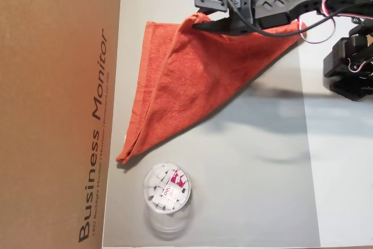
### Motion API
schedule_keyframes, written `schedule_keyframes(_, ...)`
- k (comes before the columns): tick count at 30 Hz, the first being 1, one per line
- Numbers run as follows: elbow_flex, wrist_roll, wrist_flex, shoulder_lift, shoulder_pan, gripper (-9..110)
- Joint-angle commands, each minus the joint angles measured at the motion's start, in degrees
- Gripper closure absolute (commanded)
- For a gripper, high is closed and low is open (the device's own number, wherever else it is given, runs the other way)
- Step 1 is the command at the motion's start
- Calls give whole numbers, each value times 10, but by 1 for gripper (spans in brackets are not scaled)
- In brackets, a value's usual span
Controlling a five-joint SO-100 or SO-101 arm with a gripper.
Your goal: Fold the blanket.
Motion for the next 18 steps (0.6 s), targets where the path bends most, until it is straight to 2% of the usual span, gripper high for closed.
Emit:
schedule_keyframes(1,-62,8,-10,-23,16,102)
schedule_keyframes(12,-182,113,-11,-167,45,102)
schedule_keyframes(18,-247,204,-11,-243,54,102)
